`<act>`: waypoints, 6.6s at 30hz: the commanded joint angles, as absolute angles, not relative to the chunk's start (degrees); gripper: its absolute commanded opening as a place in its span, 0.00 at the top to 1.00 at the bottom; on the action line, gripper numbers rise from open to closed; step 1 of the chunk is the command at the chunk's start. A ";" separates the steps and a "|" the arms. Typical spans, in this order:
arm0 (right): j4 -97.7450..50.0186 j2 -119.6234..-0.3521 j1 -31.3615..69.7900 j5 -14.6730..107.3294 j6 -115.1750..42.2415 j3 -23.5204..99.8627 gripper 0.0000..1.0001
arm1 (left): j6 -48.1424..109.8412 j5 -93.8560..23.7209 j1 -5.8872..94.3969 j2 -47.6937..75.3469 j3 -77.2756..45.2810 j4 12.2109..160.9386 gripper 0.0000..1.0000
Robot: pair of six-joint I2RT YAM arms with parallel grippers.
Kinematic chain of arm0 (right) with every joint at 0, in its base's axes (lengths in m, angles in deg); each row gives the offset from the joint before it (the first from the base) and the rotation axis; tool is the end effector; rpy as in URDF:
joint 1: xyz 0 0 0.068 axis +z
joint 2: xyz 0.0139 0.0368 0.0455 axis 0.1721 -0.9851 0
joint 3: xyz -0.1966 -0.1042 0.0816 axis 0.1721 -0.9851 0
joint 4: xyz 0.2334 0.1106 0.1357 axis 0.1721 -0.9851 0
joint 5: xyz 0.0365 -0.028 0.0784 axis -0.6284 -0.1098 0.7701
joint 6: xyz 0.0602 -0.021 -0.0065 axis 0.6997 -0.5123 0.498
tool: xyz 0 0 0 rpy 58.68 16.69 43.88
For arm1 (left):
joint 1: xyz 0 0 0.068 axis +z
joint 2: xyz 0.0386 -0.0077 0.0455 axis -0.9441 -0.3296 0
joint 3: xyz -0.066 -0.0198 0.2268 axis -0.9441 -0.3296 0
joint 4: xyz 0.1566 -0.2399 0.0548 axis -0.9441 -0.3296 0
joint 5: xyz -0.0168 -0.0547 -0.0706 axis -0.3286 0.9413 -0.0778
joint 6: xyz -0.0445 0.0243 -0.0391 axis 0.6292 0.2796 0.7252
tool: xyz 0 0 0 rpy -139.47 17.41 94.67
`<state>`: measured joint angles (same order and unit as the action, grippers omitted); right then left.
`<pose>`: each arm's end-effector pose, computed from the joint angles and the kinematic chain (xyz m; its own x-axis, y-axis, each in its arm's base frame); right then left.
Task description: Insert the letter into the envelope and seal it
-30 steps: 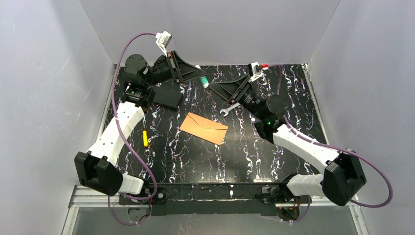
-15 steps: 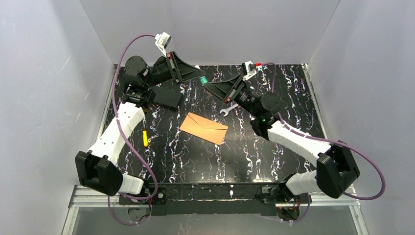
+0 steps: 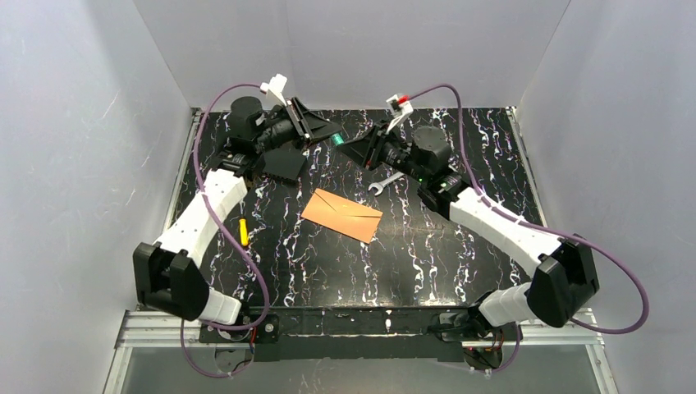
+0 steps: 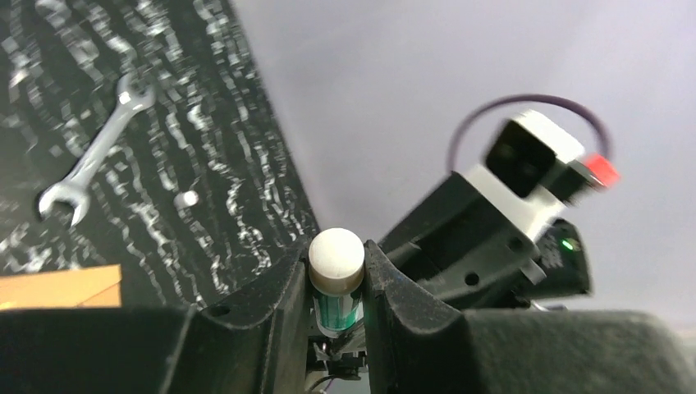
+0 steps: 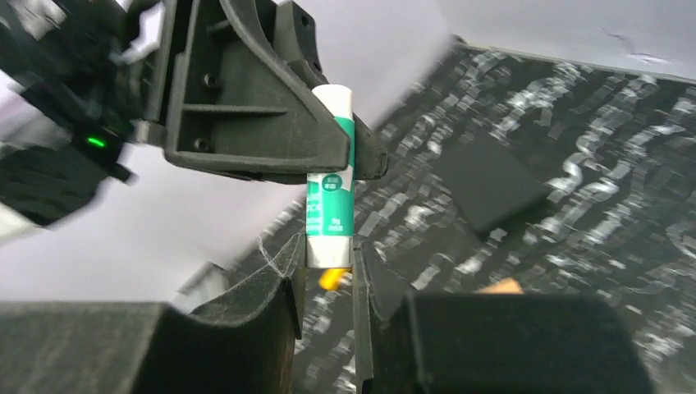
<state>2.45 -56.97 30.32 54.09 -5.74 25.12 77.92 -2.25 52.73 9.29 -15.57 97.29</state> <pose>0.2787 0.2529 0.3409 -0.3935 0.4367 -0.8090 -0.7346 0.3798 0.5623 0.3452 -0.1466 0.3714 -0.6832 -0.4546 -0.5714 0.5224 0.2425 -0.8175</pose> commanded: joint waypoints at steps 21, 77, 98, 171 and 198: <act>-27.84 -65.12 36.09 42.02 -31.03 44.68 0.32 | 67.98 -4.68 52.74 -3.68 0.12 67.39 1.00; 27.90 -61.63 30.69 69.72 2.90 33.73 0.98 | 58.94 14.25 52.38 15.11 -12.81 111.37 0.97; 0.85 -57.84 29.06 65.08 -5.32 41.97 0.30 | 63.96 23.24 52.41 11.47 -9.67 113.36 1.00; -64.27 -58.58 23.54 15.39 -11.24 36.12 0.29 | 45.10 0.67 53.70 13.39 -29.70 91.14 1.00; -54.68 -83.47 10.52 25.95 -20.13 35.80 0.50 | 41.77 1.65 53.69 14.53 -29.36 86.67 1.00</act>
